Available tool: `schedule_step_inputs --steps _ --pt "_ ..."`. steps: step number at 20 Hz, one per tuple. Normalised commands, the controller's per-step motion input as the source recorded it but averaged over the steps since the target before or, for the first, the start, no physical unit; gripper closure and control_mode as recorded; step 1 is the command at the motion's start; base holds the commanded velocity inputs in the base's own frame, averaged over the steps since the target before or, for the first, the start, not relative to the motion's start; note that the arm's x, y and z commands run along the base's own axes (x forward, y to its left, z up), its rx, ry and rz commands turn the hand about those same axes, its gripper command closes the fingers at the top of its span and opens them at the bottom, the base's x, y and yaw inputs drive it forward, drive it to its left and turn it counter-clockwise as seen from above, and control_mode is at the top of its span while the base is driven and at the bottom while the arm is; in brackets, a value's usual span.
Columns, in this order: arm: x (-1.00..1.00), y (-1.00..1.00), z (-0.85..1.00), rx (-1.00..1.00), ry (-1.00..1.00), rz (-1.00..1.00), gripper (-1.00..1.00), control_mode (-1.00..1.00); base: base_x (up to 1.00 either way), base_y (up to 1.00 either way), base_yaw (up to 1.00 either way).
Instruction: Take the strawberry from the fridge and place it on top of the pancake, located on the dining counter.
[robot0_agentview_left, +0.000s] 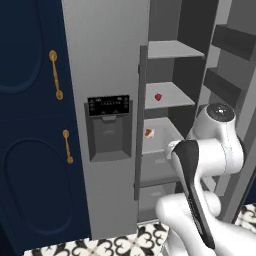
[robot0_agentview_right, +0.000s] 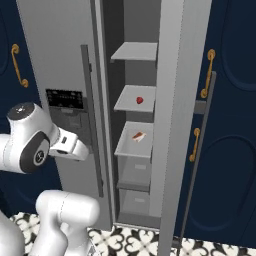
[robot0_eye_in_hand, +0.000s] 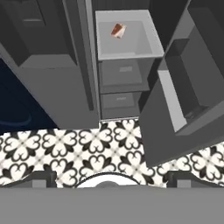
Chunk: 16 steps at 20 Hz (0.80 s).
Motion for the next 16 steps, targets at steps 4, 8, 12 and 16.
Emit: schedule_step_inputs --steps 4,8,12,16 --pt "0.00 -0.17 0.00 0.02 0.00 0.01 -1.00 -1.00 0.00 0.00 0.00" --pt "-0.02 -0.23 -0.11 0.02 -0.02 0.01 -1.00 -1.00 0.00 0.00 0.00" --pt "0.00 -0.05 -0.05 0.00 0.00 0.00 -1.00 -1.00 0.00 0.00 0.00" --pt "0.00 0.00 0.00 0.00 0.00 0.00 -1.00 -1.00 0.00 0.00 0.00"
